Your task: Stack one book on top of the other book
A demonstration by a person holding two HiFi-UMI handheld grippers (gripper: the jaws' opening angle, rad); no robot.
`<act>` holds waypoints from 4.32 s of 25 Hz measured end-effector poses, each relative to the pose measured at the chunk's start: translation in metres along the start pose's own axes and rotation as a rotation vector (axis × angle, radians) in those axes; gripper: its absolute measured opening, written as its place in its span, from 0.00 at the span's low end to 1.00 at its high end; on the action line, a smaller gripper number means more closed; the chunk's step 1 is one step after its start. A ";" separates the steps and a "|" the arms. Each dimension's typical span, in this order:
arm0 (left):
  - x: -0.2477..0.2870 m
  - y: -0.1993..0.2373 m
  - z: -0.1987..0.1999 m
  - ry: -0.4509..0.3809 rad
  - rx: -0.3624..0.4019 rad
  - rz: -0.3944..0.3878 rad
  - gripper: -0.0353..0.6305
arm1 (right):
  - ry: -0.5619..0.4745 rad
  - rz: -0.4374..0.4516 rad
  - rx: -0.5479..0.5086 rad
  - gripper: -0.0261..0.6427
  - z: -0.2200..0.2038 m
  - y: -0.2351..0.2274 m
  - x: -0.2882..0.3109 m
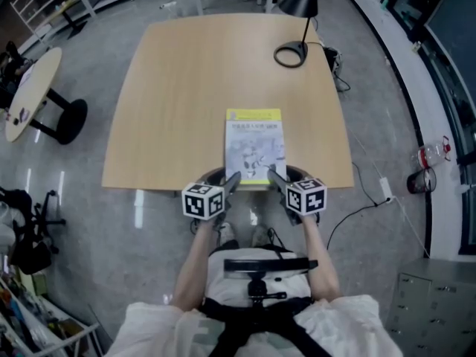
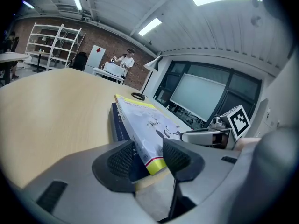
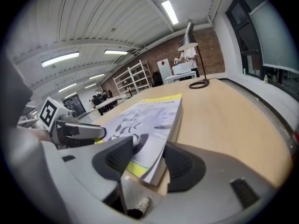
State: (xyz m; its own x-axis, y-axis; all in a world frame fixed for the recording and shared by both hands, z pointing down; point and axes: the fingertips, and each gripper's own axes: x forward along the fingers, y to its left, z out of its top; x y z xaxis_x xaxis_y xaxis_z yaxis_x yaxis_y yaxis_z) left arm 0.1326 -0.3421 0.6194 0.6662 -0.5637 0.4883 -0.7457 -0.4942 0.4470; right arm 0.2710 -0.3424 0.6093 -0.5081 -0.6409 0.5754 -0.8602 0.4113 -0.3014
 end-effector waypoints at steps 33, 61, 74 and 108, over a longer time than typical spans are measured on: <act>-0.009 0.039 0.021 -0.160 0.176 0.289 0.47 | -0.065 -0.112 -0.171 0.45 0.009 -0.011 0.007; -0.068 -0.039 0.138 -0.565 0.364 0.223 0.07 | -0.473 -0.083 0.013 0.04 0.117 0.038 -0.068; -0.079 -0.078 0.120 -0.593 0.390 0.202 0.07 | -0.464 -0.037 -0.056 0.04 0.098 0.052 -0.096; -0.375 -0.118 -0.003 -0.691 0.460 0.120 0.07 | -0.568 -0.135 -0.109 0.04 -0.010 0.339 -0.217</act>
State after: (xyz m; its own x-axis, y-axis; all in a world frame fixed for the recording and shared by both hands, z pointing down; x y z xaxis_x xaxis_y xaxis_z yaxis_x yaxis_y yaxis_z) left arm -0.0294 -0.0705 0.3864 0.5373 -0.8344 -0.1229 -0.8409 -0.5411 -0.0026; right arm 0.0905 -0.0578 0.3895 -0.3636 -0.9265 0.0970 -0.9249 0.3465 -0.1568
